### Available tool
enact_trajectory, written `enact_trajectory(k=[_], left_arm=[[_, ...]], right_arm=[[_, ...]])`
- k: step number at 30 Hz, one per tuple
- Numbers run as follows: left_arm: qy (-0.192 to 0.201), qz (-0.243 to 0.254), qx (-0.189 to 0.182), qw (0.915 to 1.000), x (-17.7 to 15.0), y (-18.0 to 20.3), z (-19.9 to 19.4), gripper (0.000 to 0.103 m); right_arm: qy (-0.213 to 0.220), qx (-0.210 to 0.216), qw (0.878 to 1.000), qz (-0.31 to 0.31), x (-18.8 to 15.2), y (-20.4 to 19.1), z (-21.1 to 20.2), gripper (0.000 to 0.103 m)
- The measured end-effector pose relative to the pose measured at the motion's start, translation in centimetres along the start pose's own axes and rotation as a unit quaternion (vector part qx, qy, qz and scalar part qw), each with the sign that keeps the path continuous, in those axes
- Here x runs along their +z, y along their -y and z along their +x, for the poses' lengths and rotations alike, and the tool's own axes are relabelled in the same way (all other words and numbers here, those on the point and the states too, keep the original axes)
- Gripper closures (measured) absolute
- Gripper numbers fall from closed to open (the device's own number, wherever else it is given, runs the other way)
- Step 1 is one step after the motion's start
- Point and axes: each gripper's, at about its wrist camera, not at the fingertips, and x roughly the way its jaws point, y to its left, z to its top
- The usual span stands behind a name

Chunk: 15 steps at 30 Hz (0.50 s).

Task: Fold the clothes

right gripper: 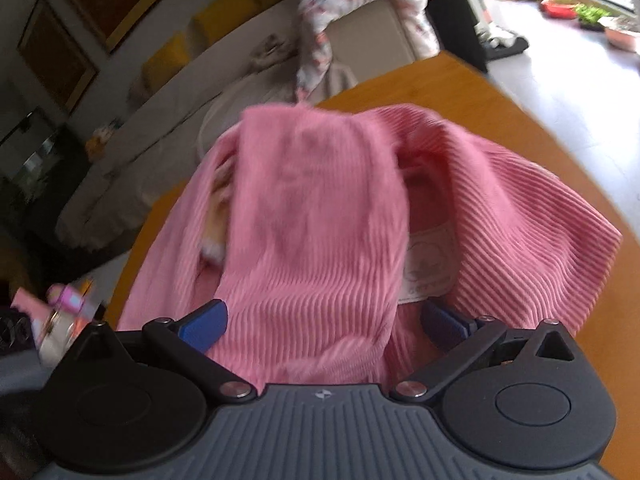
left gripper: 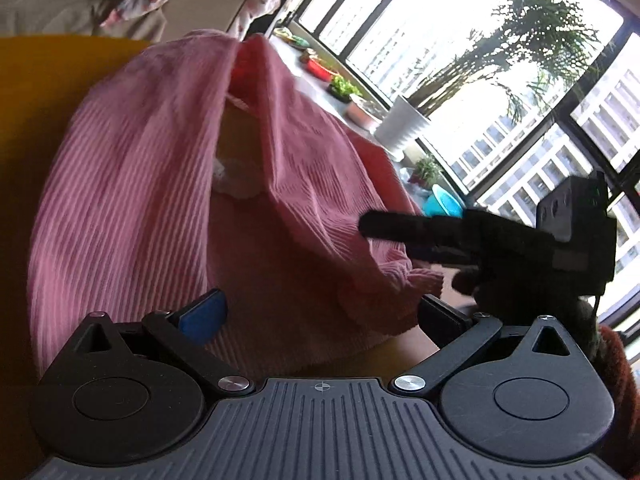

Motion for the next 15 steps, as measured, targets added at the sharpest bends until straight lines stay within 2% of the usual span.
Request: enact_trajectory(k=[4, 8, 10, 12, 15], left_arm=[[-0.003, 0.0, -0.001, 1.0, -3.1, -0.6, -3.4, 0.0], [0.0, -0.007, -0.008, 0.9999, -5.3, -0.9, -5.6, 0.0], [0.0, -0.012, -0.007, 0.9999, -5.0, -1.0, -5.5, 0.0], [0.001, -0.021, -0.013, 0.9997, -4.2, -0.9, -5.5, 0.0], [0.031, 0.009, -0.055, 0.998, -2.7, 0.3, -6.0, 0.0]], right_arm=[[-0.02, 0.025, 0.999, 0.001, -3.3, -1.5, -2.3, 0.0], [-0.01, 0.037, 0.999, -0.002, -5.1, -2.1, -3.5, 0.0], [0.009, 0.044, 0.999, 0.018, -5.5, -1.6, -3.7, 0.0], [0.001, 0.054, 0.998, 0.023, -5.0, -1.3, -3.5, 0.0], [-0.013, 0.049, 0.999, 0.005, -4.2, -1.7, -4.0, 0.0]])
